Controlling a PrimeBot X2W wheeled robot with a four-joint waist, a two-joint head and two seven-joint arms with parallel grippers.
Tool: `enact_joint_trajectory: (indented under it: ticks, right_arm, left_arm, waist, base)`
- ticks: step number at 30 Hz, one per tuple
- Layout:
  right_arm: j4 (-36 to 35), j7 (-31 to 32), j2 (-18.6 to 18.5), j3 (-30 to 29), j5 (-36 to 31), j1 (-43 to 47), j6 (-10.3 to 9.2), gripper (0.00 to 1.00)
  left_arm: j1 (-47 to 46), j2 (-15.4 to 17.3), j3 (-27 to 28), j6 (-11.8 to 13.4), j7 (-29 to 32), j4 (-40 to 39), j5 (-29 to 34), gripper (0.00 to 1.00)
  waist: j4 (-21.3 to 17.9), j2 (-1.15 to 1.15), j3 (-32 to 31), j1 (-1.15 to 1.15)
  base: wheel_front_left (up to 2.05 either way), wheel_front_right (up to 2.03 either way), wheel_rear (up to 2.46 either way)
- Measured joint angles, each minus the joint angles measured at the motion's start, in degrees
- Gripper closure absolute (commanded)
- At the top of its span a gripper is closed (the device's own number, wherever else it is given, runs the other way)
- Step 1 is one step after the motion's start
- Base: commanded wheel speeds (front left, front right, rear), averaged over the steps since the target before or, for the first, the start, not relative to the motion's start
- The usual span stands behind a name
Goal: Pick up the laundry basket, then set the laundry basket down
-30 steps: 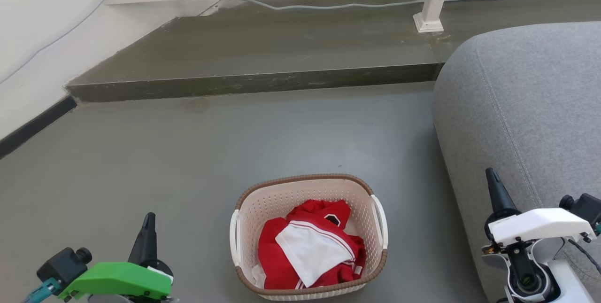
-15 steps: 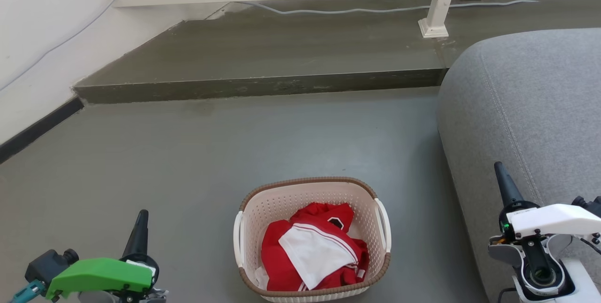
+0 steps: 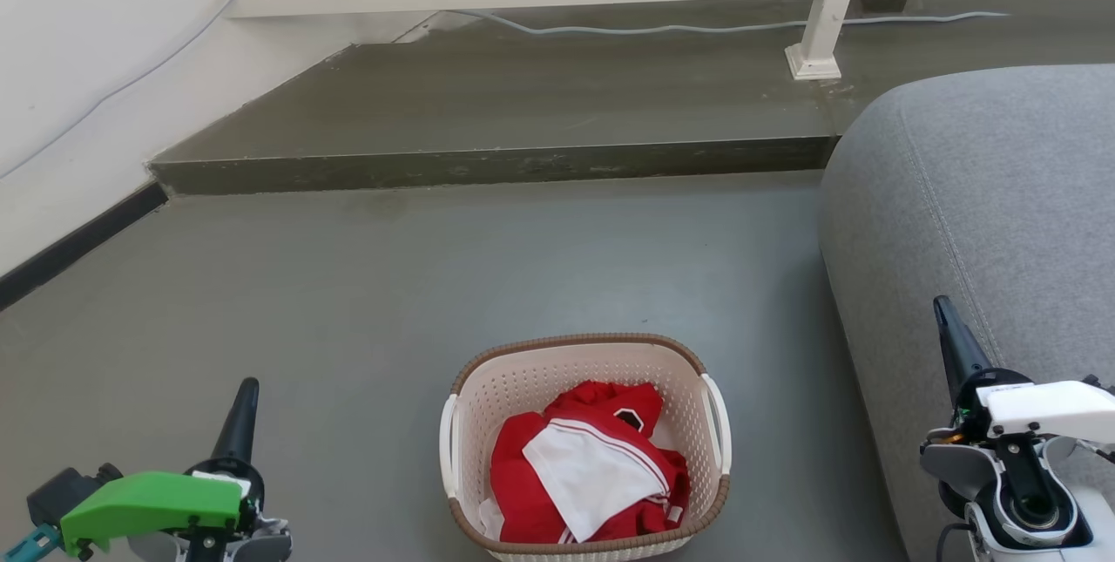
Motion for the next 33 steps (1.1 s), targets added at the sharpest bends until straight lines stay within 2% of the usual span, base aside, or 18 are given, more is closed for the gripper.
enact_joint_trajectory:
  ticks: [16,33]
  right_arm:
    - [0.15,2.78,0.44,-3.19,12.28,-1.06,1.93,1.0]
    - [0.44,2.86,0.77,-3.41,12.66,-1.08,1.93,1.0]
  left_arm:
    - [-1.99,0.22,2.33,-2.47,2.09,1.94,-13.24,1.0]
    - [-2.22,0.25,2.48,-2.96,2.12,3.22,-13.43,1.0]
  waist:
    - [0.89,0.0,-0.77,0.0]
    - [0.9,0.0,-0.8,0.0]
  base:
    - [0.0,0.0,0.0]
    - [0.0,0.0,0.0]
